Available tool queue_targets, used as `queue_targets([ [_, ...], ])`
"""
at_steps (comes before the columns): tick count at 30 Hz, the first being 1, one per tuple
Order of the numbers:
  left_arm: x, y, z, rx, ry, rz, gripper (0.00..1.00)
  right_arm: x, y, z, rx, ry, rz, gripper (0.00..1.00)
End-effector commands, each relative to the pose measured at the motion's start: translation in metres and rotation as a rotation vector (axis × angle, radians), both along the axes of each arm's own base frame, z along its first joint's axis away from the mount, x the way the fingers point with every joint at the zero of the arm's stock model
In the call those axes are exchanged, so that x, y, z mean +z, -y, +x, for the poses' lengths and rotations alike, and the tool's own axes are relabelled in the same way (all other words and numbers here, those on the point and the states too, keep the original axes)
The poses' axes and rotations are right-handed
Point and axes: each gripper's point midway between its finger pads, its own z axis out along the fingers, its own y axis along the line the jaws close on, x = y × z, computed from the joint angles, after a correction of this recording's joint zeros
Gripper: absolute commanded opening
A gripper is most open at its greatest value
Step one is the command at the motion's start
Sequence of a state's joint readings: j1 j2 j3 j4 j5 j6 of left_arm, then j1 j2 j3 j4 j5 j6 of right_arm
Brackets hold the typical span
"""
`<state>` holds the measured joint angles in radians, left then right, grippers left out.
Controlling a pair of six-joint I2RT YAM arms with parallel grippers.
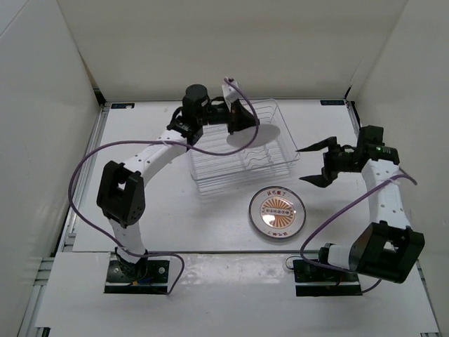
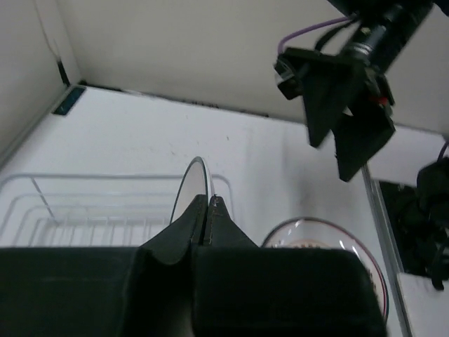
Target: Unload the plates from the dish rack
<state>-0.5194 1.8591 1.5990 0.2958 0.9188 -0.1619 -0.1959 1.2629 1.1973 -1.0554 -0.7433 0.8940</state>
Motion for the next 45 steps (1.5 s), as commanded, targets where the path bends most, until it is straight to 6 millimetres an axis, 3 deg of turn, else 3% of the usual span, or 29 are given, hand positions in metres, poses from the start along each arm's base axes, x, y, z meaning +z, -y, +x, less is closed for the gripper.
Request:
queue_targets([
  [1, -0.005, 0.003, -0.038, -0.043, 0.197, 0.088, 0.01, 0.041, -0.014, 0.038, -0.107, 0.026, 0.34, 0.91],
  [2, -0.016, -0.003, -0.047, -0.044, 0.16, 0.148, 0.01, 0.039, -0.013, 0.042, -0.142, -0.016, 0.364, 0.91],
  [3, -0.021, -0.002, -0.046, -0.048, 0.281, 0.18, 0.01, 0.04, -0.011, 0.048, -0.157, -0.025, 0.377, 0.91],
  [4, -0.034, 0.001, -0.055, -0.057, 0.27, 0.232, 0.01, 0.045, -0.011, 0.053, -0.151, -0.027, 0.383, 0.91],
  [5, -0.032, -0.001, -0.059, -0.064, 0.296, 0.241, 0.01, 0.044, -0.013, 0.055, -0.13, -0.022, 0.374, 0.91],
  [6, -0.034, -0.001, -0.059, -0.062, 0.331, 0.252, 0.01, 0.056, -0.012, 0.062, -0.111, 0.0, 0.371, 0.91],
  [7, -0.037, -0.001, -0.062, -0.069, 0.337, 0.262, 0.01, 0.047, -0.013, 0.059, -0.115, -0.085, 0.382, 0.91],
  [14, -0.032, 0.012, -0.086, -0.106, 0.478, 0.301, 0.01, 0.035, -0.019, 0.051, -0.049, -0.179, 0.419, 0.91],
  [24, -0.024, 0.023, -0.099, -0.138, 0.56, 0.299, 0.01, 0.02, -0.043, 0.03, 0.035, -0.267, 0.431, 0.91],
  [31, -0.029, 0.034, -0.113, -0.176, 0.579, 0.299, 0.01, -0.006, -0.067, 0.021, 0.095, -0.381, 0.422, 0.91],
  [36, -0.025, 0.04, -0.12, -0.198, 0.595, 0.304, 0.01, -0.032, -0.069, 0.027, 0.076, -0.412, 0.417, 0.89],
  [38, -0.026, 0.041, -0.124, -0.204, 0.597, 0.312, 0.01, -0.034, -0.069, 0.035, 0.062, -0.413, 0.417, 0.85],
  [39, -0.024, 0.042, -0.126, -0.207, 0.597, 0.308, 0.01, -0.039, -0.069, 0.042, 0.053, -0.423, 0.423, 0.77],
  [42, -0.03, 0.04, -0.136, -0.223, 0.596, 0.33, 0.01, -0.026, -0.069, 0.066, 0.062, -0.364, 0.41, 0.6],
  [43, -0.031, 0.039, -0.137, -0.226, 0.595, 0.333, 0.01, -0.025, -0.068, 0.069, 0.062, -0.363, 0.406, 0.4],
  [45, -0.031, 0.037, -0.143, -0.229, 0.594, 0.342, 0.01, -0.018, -0.067, 0.078, 0.063, -0.333, 0.396, 0.17],
])
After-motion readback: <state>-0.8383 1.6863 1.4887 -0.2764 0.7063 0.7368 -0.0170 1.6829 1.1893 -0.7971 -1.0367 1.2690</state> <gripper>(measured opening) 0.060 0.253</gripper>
